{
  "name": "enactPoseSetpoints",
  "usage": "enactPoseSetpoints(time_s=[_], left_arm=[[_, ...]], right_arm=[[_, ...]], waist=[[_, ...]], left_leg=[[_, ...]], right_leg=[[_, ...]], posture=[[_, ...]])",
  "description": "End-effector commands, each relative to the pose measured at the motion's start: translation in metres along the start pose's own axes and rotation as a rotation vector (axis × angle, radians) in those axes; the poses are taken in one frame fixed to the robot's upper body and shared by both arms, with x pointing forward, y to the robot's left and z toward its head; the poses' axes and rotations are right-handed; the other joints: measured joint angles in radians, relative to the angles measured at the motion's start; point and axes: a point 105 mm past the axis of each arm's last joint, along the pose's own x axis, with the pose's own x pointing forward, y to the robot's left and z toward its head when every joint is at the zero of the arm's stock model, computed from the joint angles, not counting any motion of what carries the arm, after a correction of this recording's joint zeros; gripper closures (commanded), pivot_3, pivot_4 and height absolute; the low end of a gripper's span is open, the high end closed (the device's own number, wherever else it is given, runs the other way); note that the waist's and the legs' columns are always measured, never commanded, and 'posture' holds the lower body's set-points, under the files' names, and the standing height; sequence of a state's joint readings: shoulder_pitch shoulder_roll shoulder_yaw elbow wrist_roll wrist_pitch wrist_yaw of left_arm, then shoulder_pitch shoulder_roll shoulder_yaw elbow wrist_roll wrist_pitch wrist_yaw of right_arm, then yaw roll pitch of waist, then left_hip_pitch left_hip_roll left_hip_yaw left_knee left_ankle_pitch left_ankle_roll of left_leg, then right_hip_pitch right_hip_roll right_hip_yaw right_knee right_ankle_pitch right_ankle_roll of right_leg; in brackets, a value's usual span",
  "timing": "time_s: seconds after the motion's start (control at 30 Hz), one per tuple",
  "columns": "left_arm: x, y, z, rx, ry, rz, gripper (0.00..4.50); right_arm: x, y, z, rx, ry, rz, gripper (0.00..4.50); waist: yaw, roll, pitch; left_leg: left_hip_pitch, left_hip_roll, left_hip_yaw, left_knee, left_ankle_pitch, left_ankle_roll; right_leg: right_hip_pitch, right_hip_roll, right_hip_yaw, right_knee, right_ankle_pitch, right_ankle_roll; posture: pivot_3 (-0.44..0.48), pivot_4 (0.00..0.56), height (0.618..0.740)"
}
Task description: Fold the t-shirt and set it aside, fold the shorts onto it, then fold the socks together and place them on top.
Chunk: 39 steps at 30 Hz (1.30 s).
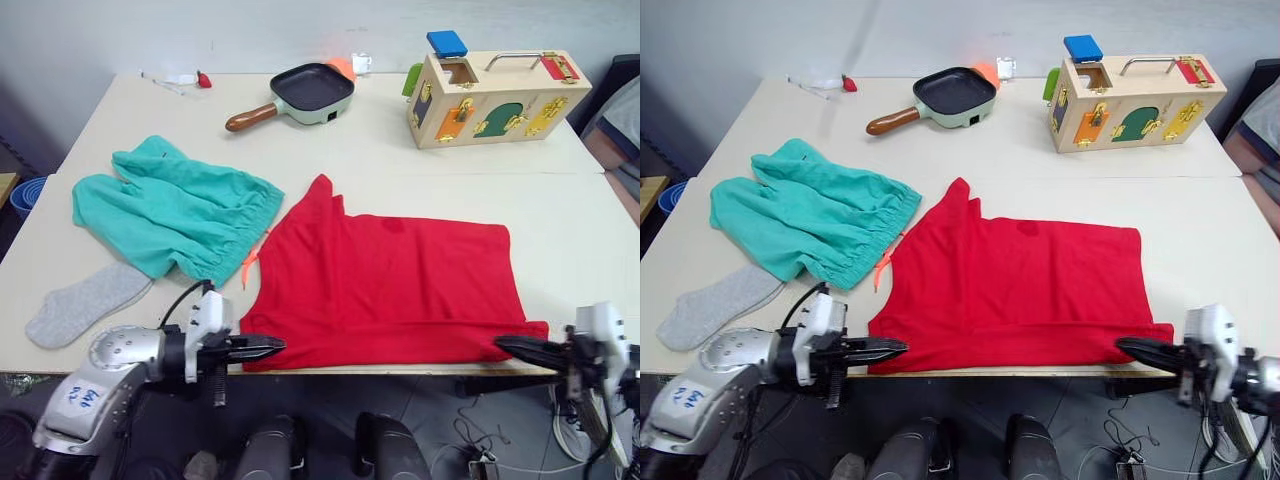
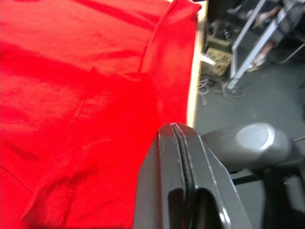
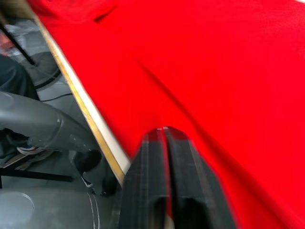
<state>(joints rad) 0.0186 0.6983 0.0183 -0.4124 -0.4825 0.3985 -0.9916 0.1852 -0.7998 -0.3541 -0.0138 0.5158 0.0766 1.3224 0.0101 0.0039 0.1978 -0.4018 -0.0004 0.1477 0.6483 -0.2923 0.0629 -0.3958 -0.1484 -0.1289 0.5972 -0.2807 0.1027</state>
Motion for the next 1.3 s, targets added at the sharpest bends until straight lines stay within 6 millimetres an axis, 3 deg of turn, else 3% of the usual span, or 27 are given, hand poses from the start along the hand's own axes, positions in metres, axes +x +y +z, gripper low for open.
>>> enactPoseSetpoints(time_s=[0.03, 0.23, 0.33, 0.47, 0.6, 0.67, 0.97, 1.3], left_arm=[[-0.001, 0.016, 0.014, 0.056, -0.063, 0.095, 4.5], [-0.008, 0.065, 0.049, 0.039, -0.116, 0.214, 4.5], [-0.012, 0.103, 0.063, 0.029, -0.077, 0.293, 3.94], [-0.003, 0.148, 0.074, 0.012, -0.003, 0.357, 2.66], [0.013, 0.18, 0.083, -0.01, 0.015, 0.399, 1.43], [0.021, 0.189, 0.083, -0.018, 0.035, 0.4, 1.4], [0.054, 0.203, 0.069, -0.018, 0.178, 0.366, 1.4], [0.064, 0.212, 0.062, -0.108, 0.228, 0.453, 1.4]], right_arm=[[0.008, -0.013, 0.02, -0.072, -0.066, -0.058, 4.47], [0.004, -0.069, 0.046, -0.039, -0.084, -0.17, 4.47], [0.002, -0.095, 0.052, -0.051, -0.012, -0.183, 3.92], [0.015, -0.138, 0.065, -0.083, 0.072, -0.268, 2.57], [0.026, -0.169, 0.075, -0.104, 0.141, -0.367, 1.15], [0.03, -0.178, 0.075, -0.074, 0.177, -0.4, 0.42], [0.032, -0.191, 0.071, 0.109, 0.304, -0.477, 0.42], [0.034, -0.197, 0.061, 0.251, 0.304, -0.581, 0.42]], waist=[[0.002, 0.0, 0.0], [0.002, 0.0, 0.0], [0.005, 0.0, 0.0], [-0.006, 0.0, 0.0], [-0.015, -0.001, 0.0], [-0.017, -0.002, 0.001], [-0.017, -0.002, 0.001], [-0.039, -0.003, 0.001]], left_leg=[[0.0, 0.0, 0.0, 0.001, 0.0, 0.0], [0.0, 0.0, 0.0, 0.005, 0.003, 0.002], [-0.001, 0.0, 0.0, 0.005, 0.003, 0.003], [-0.002, -0.001, 0.001, 0.005, 0.007, 0.008], [-0.004, -0.002, 0.002, 0.006, 0.01, 0.011], [-0.004, -0.003, 0.002, 0.006, 0.01, 0.012], [-0.005, -0.004, 0.002, 0.005, 0.011, 0.012], [-0.006, -0.003, 0.001, 0.011, 0.011, 0.012]], right_leg=[[0.0, 0.0, 0.0, 0.0, 0.0, 0.001], [0.001, -0.001, 0.0, 0.002, 0.003, 0.002], [0.0, -0.001, -0.001, 0.005, 0.002, 0.002], [-0.001, 0.001, -0.003, 0.007, 0.002, 0.001], [-0.001, 0.002, -0.006, 0.011, 0.002, 0.002], [-0.001, 0.004, -0.007, 0.011, 0.002, 0.003], [-0.002, 0.007, -0.008, 0.011, 0.001, 0.004], [-0.002, 0.0, -0.006, 0.015, 0.001, 0.005]], posture=[[0.0, 0.15, 0.74], [0.0, 0.15, 0.74], [0.0, 0.15, 0.74], [0.0, 0.15, 0.74], [0.0, 0.15, 0.74], [0.0, 0.15, 0.74], [0.0, 0.15, 0.74], [0.0, 0.15, 0.74]])
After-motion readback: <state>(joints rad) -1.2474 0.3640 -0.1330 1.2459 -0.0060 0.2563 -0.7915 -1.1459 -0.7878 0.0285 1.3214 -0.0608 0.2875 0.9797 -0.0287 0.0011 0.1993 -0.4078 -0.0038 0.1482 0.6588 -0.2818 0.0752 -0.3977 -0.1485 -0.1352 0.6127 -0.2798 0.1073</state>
